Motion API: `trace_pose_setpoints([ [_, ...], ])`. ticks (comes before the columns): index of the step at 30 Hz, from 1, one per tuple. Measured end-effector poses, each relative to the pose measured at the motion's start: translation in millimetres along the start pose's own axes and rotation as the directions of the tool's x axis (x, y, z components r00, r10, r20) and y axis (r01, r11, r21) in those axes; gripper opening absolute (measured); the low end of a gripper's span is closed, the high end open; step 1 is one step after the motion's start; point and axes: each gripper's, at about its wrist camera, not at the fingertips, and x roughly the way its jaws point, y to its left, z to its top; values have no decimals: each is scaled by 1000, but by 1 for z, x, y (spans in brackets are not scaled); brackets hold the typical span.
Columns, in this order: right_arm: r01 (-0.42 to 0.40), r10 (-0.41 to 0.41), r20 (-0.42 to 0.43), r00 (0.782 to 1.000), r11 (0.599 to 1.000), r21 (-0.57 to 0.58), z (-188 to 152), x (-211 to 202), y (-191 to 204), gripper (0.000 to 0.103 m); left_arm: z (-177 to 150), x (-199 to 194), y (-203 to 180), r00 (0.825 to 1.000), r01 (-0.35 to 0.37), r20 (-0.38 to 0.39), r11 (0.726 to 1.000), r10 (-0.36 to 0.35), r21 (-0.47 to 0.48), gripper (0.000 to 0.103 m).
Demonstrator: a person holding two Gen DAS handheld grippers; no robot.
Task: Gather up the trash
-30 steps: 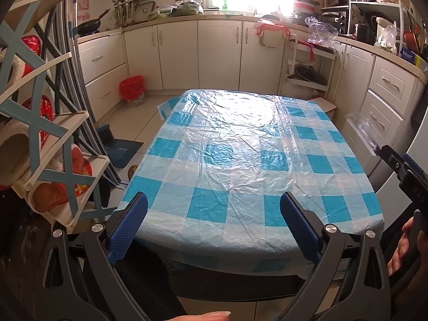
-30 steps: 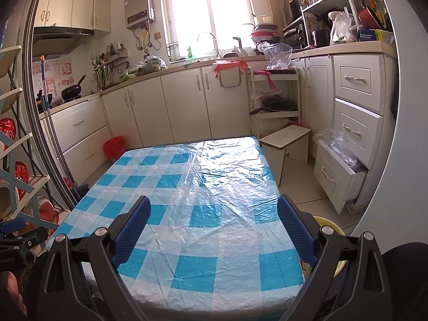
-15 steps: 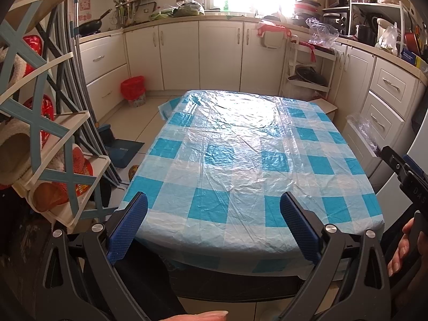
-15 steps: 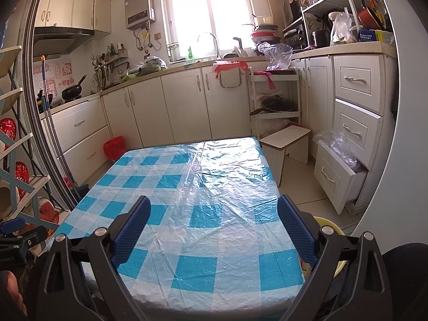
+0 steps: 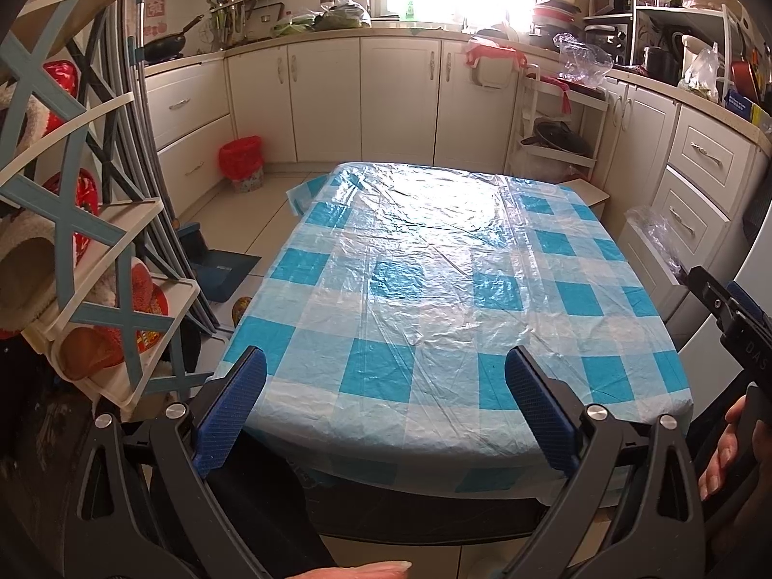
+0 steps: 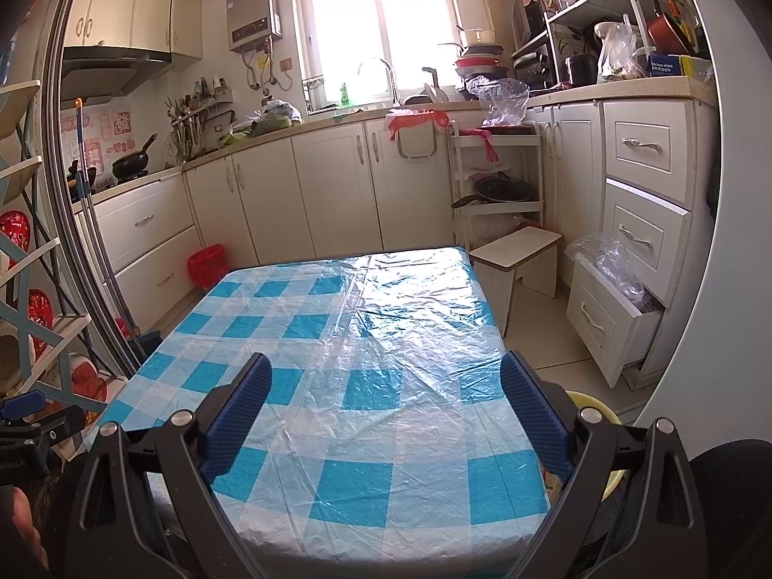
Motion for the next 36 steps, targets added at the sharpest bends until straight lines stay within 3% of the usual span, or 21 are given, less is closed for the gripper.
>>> trace_pose_setpoints([
  [27, -8, 8, -16, 1000, 1000, -16, -2, 4, 4, 93, -2, 2, -2, 1000, -19, -17, 1000, 19, -6, 95],
  [36, -8, 7, -15, 1000, 1000, -24, -3, 4, 6, 93, -6, 5, -2, 1000, 8, -10, 1000, -8, -5, 95],
])
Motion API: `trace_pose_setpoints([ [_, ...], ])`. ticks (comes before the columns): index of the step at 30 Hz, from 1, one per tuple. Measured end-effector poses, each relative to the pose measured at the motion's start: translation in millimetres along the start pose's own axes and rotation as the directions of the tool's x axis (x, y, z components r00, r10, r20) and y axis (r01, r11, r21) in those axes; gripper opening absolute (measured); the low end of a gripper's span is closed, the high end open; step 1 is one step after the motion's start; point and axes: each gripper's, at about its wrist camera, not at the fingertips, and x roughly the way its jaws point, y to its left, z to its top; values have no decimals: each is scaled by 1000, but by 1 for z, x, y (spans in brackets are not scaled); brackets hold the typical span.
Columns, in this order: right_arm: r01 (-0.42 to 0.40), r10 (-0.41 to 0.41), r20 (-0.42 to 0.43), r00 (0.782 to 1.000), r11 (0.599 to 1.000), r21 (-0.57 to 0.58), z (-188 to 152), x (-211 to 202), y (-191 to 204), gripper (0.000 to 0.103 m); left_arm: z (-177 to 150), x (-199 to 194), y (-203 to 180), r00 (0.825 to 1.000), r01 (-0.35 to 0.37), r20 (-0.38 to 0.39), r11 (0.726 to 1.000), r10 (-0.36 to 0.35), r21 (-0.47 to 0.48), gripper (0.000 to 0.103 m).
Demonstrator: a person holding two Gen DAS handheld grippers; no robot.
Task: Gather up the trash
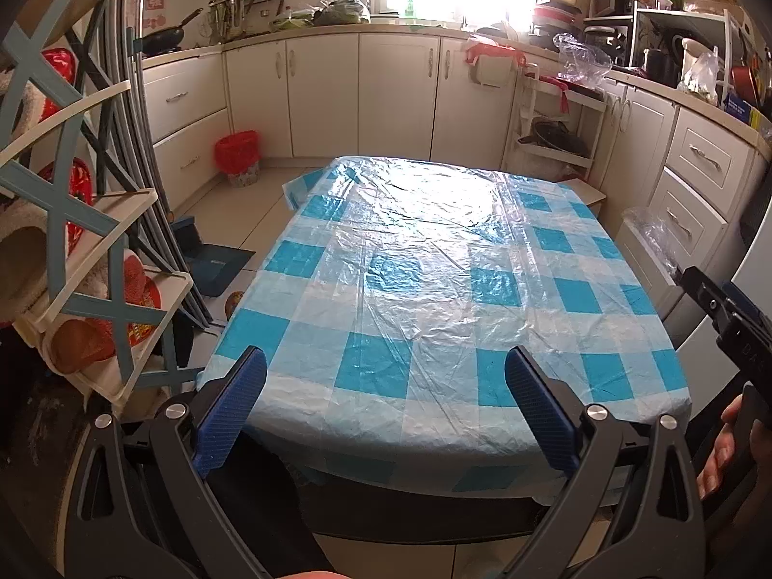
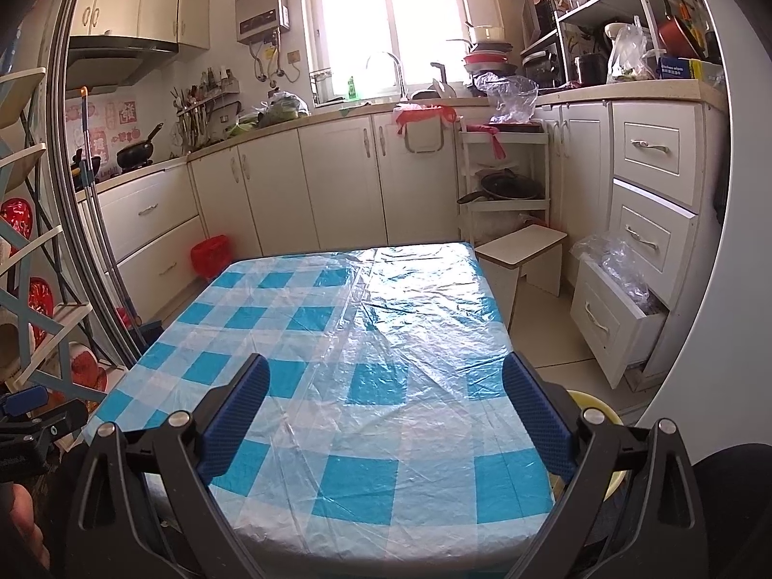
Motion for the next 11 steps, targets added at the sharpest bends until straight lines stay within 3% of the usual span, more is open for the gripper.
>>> trace_pose_setpoints([
  [3, 0, 0, -1, 1000, 1000, 1, 0, 0, 0, 93, -1, 2, -3, 1000, -16, -4, 1000, 16, 22, 95],
  [11, 3, -3, -10, 1000, 1000, 2, -1, 2, -2, 94, -5, 19, 1, 994, -28, -102, 999, 30, 16, 95],
])
